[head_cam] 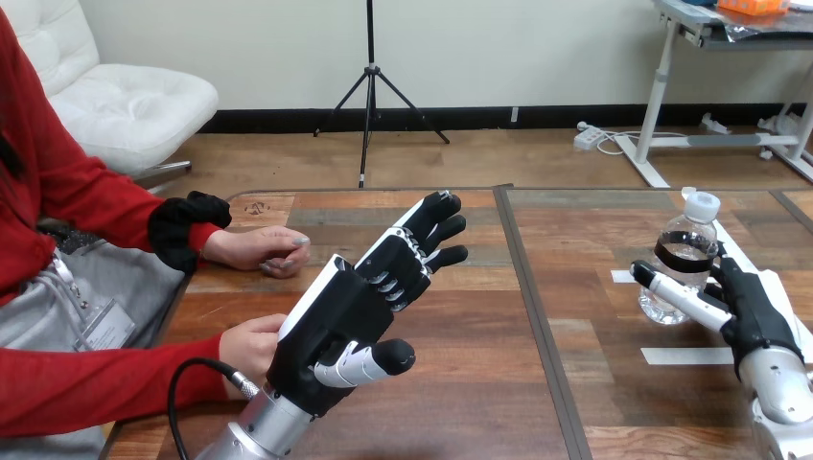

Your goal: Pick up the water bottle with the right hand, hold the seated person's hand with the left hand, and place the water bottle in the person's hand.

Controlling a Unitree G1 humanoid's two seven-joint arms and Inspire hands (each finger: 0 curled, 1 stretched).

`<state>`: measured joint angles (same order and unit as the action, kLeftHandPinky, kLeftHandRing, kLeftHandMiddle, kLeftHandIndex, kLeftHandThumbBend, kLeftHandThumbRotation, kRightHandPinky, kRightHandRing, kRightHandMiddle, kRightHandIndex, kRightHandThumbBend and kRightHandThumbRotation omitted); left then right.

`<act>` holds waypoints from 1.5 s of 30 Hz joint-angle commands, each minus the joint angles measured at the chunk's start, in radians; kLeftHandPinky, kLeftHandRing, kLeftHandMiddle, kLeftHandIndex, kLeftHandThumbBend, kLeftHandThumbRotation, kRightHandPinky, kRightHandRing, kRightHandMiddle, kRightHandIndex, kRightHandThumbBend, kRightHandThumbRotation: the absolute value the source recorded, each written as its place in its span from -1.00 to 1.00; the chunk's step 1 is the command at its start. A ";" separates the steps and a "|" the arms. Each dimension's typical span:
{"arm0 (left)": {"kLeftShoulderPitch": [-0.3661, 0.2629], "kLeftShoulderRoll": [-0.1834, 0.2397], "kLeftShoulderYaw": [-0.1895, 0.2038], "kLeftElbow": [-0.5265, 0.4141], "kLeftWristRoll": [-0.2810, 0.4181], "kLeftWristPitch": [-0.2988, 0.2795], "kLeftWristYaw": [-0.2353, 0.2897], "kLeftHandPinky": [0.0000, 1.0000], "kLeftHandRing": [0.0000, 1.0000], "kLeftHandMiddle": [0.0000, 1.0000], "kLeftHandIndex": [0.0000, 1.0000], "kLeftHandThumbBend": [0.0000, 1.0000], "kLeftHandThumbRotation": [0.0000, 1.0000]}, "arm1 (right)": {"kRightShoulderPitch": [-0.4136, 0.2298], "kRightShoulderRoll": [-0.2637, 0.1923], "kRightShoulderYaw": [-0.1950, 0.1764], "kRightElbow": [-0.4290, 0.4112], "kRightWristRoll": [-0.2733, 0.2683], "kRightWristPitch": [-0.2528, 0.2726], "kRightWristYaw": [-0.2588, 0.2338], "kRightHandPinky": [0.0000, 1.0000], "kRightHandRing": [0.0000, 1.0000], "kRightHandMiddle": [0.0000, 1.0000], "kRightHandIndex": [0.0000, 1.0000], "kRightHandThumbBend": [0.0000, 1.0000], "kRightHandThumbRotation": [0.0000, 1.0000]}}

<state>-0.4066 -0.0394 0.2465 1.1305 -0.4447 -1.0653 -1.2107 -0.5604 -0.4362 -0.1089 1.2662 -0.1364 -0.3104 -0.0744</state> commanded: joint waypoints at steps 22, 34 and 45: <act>-0.003 -0.006 0.010 -0.072 -0.044 -0.031 -0.018 0.78 0.91 0.94 0.90 1.00 0.22 | -0.165 0.015 0.038 0.013 -0.030 0.002 0.007 0.45 0.67 0.81 0.94 1.00 0.04; 0.016 -0.002 0.017 -0.095 -0.065 -0.015 -0.032 0.78 0.91 0.94 0.90 1.00 0.23 | -0.181 0.053 0.014 0.017 -0.008 0.026 -0.067 0.04 0.29 0.45 0.62 1.00 -0.54; 0.030 0.001 0.021 -0.124 -0.102 0.006 -0.062 0.79 0.90 0.93 0.89 1.00 0.23 | -0.177 0.082 -0.024 0.017 0.043 0.010 -0.090 -0.35 -0.17 0.06 0.17 0.87 -0.96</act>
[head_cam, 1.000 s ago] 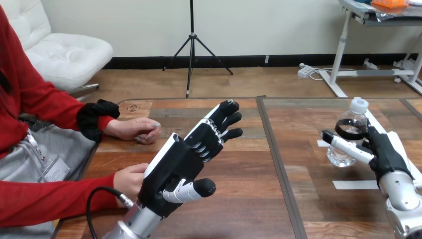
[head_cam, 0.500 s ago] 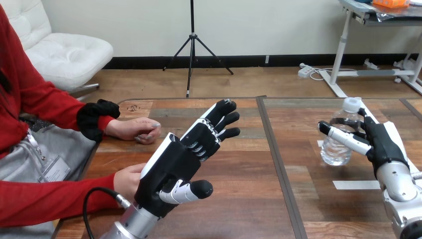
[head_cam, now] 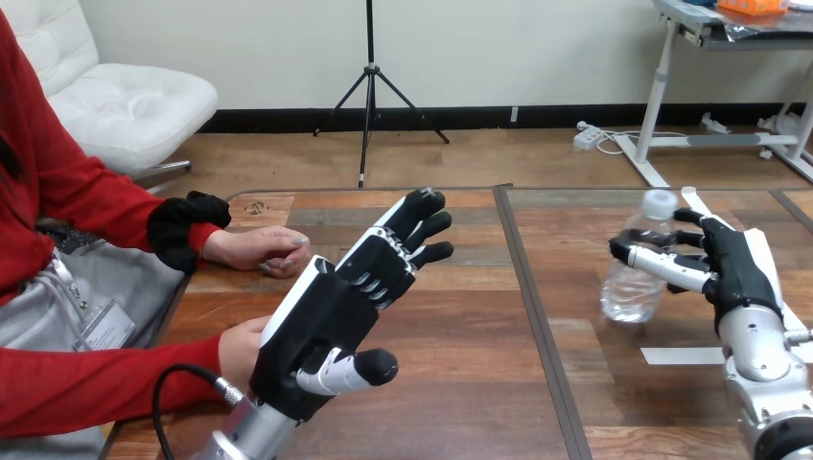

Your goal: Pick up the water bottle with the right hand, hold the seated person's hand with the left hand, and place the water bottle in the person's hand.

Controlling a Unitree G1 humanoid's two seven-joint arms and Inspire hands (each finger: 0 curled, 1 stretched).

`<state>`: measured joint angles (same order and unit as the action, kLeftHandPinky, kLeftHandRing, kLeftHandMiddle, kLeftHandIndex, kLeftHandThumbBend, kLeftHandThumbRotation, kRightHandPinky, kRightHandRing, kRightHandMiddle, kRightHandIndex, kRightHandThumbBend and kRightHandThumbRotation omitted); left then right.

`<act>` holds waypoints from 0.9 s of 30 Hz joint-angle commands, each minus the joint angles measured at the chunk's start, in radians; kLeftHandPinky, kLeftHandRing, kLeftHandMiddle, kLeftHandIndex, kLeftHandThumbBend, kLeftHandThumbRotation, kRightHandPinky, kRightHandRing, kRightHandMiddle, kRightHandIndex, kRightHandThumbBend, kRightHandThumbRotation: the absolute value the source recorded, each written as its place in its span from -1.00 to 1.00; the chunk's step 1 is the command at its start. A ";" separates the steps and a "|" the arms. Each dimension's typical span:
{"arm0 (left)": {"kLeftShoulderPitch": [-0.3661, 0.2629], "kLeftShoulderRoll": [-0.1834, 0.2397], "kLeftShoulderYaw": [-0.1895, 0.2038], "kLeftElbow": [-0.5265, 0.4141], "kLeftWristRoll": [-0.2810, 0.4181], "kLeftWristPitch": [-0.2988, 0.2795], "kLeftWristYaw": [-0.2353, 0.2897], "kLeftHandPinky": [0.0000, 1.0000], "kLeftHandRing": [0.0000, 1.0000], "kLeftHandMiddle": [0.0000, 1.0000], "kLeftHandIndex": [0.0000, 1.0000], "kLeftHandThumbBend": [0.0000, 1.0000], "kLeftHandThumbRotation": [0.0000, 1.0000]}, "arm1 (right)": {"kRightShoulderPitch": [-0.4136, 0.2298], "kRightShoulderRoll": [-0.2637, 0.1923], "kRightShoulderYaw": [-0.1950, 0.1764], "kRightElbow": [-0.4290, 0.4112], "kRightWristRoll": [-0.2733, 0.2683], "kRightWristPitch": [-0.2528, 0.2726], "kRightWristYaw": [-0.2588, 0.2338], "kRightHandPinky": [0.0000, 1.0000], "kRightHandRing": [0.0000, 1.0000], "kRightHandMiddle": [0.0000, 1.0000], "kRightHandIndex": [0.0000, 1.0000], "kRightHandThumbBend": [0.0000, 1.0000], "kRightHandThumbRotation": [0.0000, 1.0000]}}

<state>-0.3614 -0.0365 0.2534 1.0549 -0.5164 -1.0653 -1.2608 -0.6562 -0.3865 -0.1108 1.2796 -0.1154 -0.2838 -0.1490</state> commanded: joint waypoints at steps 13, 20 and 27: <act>-0.016 -0.001 0.029 -0.071 -0.092 0.028 -0.073 0.76 0.89 0.92 0.87 1.00 0.21 | -0.067 0.051 -0.067 0.000 0.079 -0.038 0.002 -0.53 -0.40 -0.18 -0.05 0.77 -1.00; -0.017 -0.006 0.038 -0.080 -0.112 0.043 -0.094 0.75 0.89 0.91 0.85 1.00 0.18 | -0.060 0.059 -0.089 -0.004 0.107 -0.051 0.018 -0.54 -0.42 -0.20 -0.11 0.75 -1.00; -0.021 -0.008 0.045 -0.077 -0.113 0.027 -0.098 0.75 0.90 0.90 0.84 1.00 0.18 | -0.054 0.065 -0.103 -0.007 0.123 -0.059 0.028 -0.53 -0.42 -0.21 -0.14 0.72 -1.00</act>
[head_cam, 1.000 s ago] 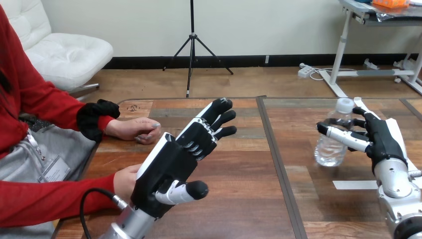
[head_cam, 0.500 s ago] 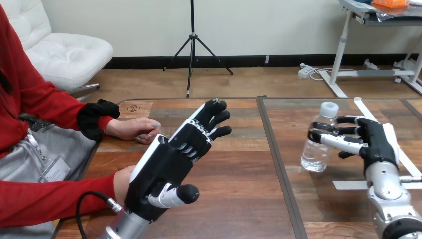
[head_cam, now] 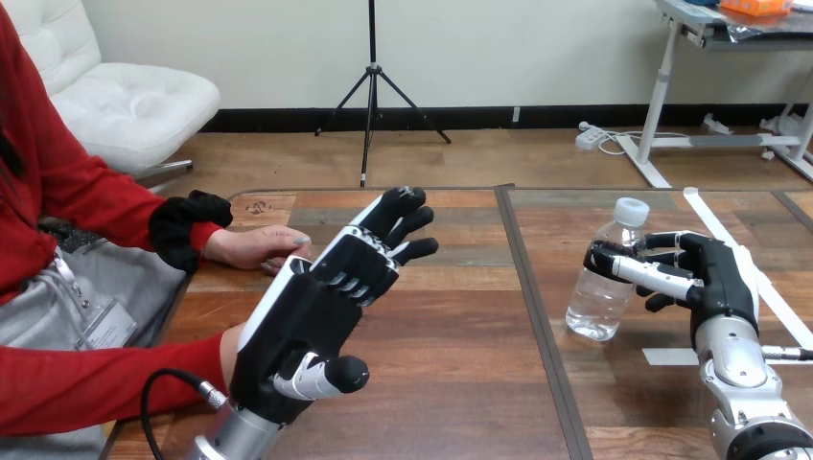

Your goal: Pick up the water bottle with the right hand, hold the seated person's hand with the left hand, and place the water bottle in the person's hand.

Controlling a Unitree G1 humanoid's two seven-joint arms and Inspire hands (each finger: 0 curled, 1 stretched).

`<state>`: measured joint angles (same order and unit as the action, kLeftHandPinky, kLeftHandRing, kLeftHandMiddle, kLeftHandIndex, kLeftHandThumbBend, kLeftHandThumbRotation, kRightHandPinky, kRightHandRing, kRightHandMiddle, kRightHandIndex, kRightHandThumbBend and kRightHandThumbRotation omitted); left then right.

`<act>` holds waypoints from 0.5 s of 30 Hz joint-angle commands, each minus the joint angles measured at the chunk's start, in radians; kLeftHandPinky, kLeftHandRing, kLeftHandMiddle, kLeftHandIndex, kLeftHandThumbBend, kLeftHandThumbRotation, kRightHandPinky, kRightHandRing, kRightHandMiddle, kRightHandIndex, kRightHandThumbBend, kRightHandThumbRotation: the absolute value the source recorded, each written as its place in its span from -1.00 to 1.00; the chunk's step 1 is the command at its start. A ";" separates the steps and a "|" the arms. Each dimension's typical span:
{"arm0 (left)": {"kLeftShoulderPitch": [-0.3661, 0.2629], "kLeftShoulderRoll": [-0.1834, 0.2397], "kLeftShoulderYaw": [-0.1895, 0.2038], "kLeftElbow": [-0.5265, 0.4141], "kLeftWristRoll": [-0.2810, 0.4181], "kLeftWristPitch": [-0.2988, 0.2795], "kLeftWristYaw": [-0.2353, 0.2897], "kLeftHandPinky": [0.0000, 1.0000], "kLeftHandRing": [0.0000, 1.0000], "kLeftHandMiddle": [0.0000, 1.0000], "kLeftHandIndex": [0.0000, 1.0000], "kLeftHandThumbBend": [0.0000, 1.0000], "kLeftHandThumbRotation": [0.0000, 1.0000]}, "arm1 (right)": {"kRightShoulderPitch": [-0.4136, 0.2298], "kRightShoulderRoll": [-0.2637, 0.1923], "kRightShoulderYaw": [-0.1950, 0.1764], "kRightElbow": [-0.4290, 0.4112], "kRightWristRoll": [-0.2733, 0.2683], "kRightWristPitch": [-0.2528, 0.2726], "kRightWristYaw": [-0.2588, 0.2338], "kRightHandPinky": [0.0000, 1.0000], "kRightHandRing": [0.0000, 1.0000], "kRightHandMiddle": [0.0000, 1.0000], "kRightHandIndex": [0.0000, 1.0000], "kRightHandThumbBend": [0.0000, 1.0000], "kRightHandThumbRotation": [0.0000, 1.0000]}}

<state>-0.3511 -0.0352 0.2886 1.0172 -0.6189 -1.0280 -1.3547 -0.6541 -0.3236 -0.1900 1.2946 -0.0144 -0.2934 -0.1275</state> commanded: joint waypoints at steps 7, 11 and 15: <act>-0.035 -0.012 0.016 -0.036 -0.016 -0.001 -0.018 0.76 0.90 0.90 0.84 1.00 0.17 | -0.045 0.013 -0.047 -0.036 0.050 -0.065 0.029 -0.52 -0.41 -0.20 -0.14 0.71 -1.00; -0.039 -0.012 0.018 -0.033 -0.018 0.004 -0.024 0.76 0.89 0.90 0.84 1.00 0.17 | -0.035 0.018 -0.049 -0.046 0.056 -0.086 0.036 -0.51 -0.41 -0.19 -0.12 0.68 -1.00; -0.043 -0.013 0.022 -0.029 -0.021 0.008 -0.030 0.76 0.88 0.90 0.84 1.00 0.17 | -0.029 0.027 -0.055 -0.055 0.069 -0.102 0.044 -0.51 -0.40 -0.19 -0.12 0.68 -1.00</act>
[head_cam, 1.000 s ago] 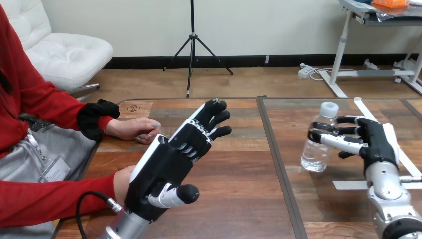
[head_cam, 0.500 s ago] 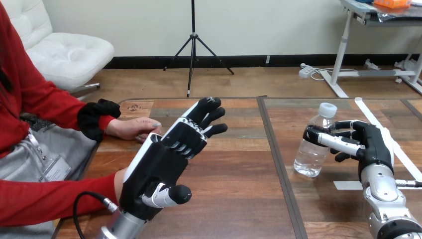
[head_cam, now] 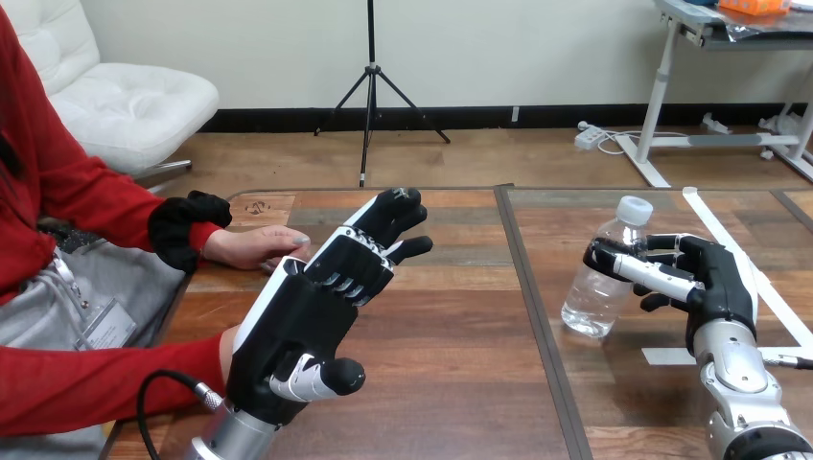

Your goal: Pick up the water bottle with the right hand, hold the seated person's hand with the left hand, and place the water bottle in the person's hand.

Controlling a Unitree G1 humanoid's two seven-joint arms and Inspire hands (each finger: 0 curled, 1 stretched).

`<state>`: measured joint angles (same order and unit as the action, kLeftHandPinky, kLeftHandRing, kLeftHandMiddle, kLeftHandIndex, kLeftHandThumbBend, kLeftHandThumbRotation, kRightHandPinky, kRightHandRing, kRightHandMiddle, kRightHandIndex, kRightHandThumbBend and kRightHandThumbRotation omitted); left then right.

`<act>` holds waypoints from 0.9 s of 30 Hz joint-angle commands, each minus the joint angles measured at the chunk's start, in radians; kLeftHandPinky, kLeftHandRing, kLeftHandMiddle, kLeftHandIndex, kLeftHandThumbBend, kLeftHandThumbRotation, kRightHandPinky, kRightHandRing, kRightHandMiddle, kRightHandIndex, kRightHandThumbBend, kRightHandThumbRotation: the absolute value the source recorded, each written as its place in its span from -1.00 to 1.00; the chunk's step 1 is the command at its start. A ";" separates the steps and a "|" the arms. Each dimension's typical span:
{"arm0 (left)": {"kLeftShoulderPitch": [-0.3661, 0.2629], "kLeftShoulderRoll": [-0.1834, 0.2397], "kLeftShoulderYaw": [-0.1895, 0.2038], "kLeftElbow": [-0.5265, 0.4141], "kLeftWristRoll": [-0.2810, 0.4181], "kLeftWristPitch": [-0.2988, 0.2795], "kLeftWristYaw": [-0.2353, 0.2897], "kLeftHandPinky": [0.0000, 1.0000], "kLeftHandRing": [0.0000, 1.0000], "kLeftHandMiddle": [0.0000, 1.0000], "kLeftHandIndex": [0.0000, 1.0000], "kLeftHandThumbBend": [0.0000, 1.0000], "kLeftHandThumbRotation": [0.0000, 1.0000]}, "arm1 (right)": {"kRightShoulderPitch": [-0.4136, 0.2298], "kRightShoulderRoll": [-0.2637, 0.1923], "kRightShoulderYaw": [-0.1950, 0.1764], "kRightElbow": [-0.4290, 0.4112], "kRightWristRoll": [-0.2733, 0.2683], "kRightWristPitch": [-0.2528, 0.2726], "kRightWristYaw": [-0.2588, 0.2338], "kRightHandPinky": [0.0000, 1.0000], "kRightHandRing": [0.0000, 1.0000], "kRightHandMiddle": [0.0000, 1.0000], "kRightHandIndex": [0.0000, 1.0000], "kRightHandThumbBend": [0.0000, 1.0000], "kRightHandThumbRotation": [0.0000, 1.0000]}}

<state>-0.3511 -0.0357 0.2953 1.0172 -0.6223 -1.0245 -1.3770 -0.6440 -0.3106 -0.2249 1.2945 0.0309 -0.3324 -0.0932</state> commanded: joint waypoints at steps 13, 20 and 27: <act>-0.048 -0.017 0.011 -0.021 0.000 -0.005 0.007 0.72 0.87 0.88 0.83 1.00 0.22 | -0.024 0.032 -0.026 -0.077 0.040 -0.095 0.028 -0.50 -0.40 -0.19 -0.11 0.66 -1.00; -0.050 -0.018 0.008 -0.018 0.005 -0.005 0.011 0.72 0.87 0.88 0.83 1.00 0.22 | -0.015 0.034 -0.026 -0.086 0.042 -0.101 0.032 -0.50 -0.40 -0.21 -0.11 0.67 -1.00; -0.051 -0.017 0.004 -0.019 0.007 0.006 0.010 0.74 0.87 0.88 0.83 1.00 0.22 | -0.008 0.039 -0.034 -0.099 0.054 -0.104 0.047 -0.49 -0.40 -0.21 -0.10 0.66 -1.00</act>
<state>-0.3513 -0.0389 0.2947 1.0175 -0.6179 -1.0222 -1.3746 -0.6216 -0.2720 -0.2446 1.2647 0.0661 -0.3907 -0.0566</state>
